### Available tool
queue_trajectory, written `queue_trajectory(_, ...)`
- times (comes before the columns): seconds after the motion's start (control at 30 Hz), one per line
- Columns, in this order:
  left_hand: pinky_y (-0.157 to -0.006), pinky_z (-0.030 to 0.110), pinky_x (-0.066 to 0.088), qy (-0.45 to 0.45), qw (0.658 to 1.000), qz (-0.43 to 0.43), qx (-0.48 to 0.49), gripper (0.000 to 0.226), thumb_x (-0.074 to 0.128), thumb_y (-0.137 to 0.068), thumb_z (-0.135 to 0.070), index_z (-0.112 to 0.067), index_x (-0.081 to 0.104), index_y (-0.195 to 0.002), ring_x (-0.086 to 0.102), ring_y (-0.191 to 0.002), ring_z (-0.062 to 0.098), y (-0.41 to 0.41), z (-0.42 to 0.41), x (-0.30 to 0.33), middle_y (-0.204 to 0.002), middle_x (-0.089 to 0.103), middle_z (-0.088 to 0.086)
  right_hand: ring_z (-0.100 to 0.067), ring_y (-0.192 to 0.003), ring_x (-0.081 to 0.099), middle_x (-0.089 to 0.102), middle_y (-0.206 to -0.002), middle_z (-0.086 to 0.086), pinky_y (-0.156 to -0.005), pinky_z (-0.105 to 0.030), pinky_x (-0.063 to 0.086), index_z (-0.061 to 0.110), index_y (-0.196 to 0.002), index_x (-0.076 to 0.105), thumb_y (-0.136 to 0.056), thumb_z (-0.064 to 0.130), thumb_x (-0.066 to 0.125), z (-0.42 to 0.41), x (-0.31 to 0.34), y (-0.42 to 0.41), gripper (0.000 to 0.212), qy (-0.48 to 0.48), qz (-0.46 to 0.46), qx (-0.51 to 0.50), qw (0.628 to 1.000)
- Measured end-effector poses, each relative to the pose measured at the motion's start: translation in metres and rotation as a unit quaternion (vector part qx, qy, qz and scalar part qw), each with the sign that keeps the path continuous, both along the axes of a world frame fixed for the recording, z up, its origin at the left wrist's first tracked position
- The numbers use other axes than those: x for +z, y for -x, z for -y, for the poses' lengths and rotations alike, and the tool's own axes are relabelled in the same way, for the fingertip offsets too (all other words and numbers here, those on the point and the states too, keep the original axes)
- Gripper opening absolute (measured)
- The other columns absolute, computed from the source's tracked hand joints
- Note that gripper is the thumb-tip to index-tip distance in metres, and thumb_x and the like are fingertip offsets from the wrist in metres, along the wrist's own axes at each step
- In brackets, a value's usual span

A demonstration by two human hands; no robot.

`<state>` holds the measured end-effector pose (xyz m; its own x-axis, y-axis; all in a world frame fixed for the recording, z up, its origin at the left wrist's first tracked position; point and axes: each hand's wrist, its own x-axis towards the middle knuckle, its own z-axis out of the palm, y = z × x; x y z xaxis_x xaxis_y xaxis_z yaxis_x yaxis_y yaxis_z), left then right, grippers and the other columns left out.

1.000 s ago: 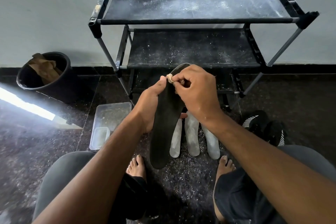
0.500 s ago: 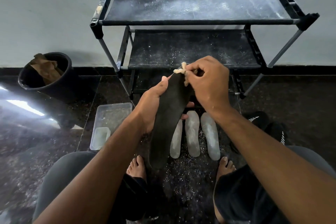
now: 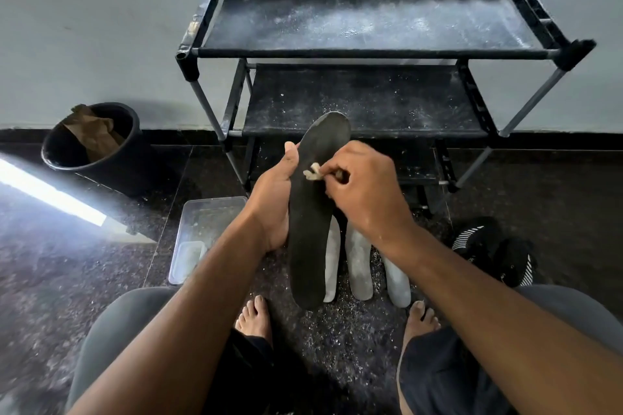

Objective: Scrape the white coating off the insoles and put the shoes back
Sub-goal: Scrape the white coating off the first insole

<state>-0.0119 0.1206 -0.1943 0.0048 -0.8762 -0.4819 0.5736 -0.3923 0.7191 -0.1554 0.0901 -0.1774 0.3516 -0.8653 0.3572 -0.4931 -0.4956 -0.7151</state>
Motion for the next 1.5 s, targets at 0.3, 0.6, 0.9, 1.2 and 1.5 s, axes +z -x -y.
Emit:
queue_trajectory(0.3,-0.103,0.045,0.051,-0.014,0.999,0.017,0.029,0.067,0.033,-0.107,-0.06,-0.007,0.071,-0.125,0.066,-0.113,0.03,-0.003,-0.001,0.003,-0.125,0.07,0.017,-0.004,-0.067,0.064,0.067,-0.082,0.005,-0.063,-0.013,0.052,0.009,-0.082,0.079,-0.078,-0.001,0.077,-0.013,0.002,-0.003,0.011,-0.065,0.043,0.042,0.996)
queue_trajectory(0.6,-0.076,0.033,0.064,-0.032,0.998,0.033,0.036,0.067,0.032,-0.108,-0.057,-0.003,0.067,-0.128,0.076,-0.099,0.024,-0.004,-0.003,0.008,-0.114,0.076,0.014,-0.005,-0.059,0.066,0.068,-0.08,0.005,-0.056,-0.014,0.052,0.01,-0.079,0.079,-0.078,0.002,0.078,-0.02,0.012,-0.002,0.008,-0.142,0.012,0.125,0.982)
queue_trajectory(0.9,-0.101,0.042,0.056,-0.015,0.999,0.013,0.033,0.071,0.032,-0.107,-0.06,-0.003,0.067,-0.128,0.071,-0.112,0.029,-0.006,-0.002,0.006,-0.126,0.072,0.018,-0.008,-0.067,0.062,0.067,-0.082,0.001,-0.064,-0.026,0.054,0.009,-0.078,0.079,-0.077,0.003,0.075,-0.013,0.011,0.001,0.008,-0.064,-0.067,0.141,0.986)
queue_trajectory(1.2,-0.099,0.049,0.056,-0.012,0.999,0.008,-0.045,0.072,0.03,-0.107,-0.059,-0.002,0.068,-0.127,0.072,-0.11,0.036,0.01,-0.006,0.007,-0.126,0.069,0.028,-0.014,-0.076,0.058,0.061,-0.086,-0.004,-0.07,-0.027,0.052,0.005,-0.082,0.075,-0.089,0.005,0.067,0.029,0.009,0.023,0.01,0.075,-0.043,-0.057,0.995)
queue_trajectory(1.5,-0.085,0.045,0.062,-0.011,0.998,0.025,-0.061,0.07,0.029,-0.107,-0.06,-0.005,0.063,-0.135,0.071,-0.103,0.036,0.008,-0.008,0.009,-0.126,0.069,0.027,-0.002,-0.071,0.058,0.064,-0.088,0.002,-0.068,-0.004,0.043,0.009,-0.083,0.077,-0.085,0.005,0.072,0.033,0.011,0.026,0.007,0.018,-0.023,-0.085,0.996)
